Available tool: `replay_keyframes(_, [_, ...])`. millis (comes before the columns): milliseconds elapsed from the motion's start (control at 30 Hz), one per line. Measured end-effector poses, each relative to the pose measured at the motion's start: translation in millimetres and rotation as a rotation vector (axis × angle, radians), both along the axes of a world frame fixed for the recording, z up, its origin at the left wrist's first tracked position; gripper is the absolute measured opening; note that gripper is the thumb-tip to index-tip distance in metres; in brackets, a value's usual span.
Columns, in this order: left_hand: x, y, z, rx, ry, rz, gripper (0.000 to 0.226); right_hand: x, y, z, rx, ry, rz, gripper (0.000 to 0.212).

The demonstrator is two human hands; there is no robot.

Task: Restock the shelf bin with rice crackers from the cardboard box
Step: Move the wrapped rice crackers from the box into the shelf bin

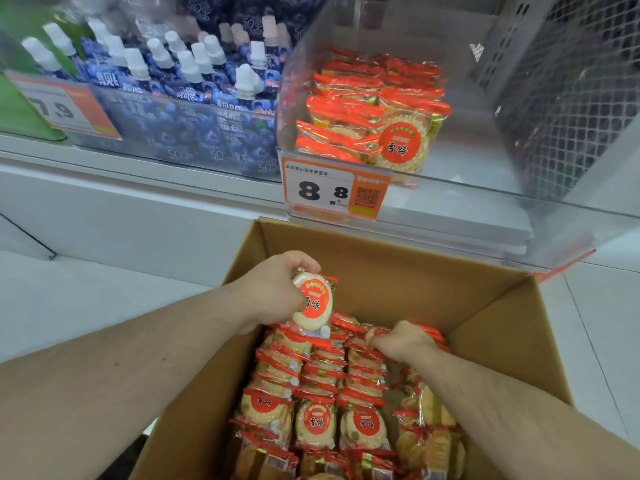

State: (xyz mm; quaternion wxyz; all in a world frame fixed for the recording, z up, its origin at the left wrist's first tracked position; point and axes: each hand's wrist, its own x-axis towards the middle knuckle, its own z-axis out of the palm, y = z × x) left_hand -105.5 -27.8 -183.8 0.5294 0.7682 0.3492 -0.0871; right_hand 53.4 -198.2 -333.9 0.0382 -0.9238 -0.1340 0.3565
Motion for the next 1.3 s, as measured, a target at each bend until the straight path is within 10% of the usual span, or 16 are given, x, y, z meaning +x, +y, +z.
replay_keyframes(500, [-7.7, -40.3, 47.2, -0.138, -0.305, -0.088, 0.068, -89.4, -55.9, 189.6, 0.768, -0.457, 0.125, 0.041])
replay_keyframes(733, [-15.6, -54.3, 66.4, -0.258, -0.5, -0.119, 0.065, -102.5, -49.2, 208.8, 0.749, -0.558, 0.157, 0.052])
replay_keyframes(1000, [-13.2, -44.1, 74.9, -0.059, -0.628, -0.148, 0.071, -90.0, -47.3, 235.4, 0.84, -0.555, 0.13, 0.054])
replay_keyframes(1200, [-15.9, -47.3, 90.0, 0.152, -0.683, -0.345, 0.091, -66.4, -48.2, 248.5, 0.88, -0.445, 0.286, 0.095])
replay_keyframes(1300, [-14.5, -47.5, 91.0, 0.219, -0.688, -0.384, 0.098, -62.3, -45.7, 250.4, 0.845, -0.407, 0.4, 0.075])
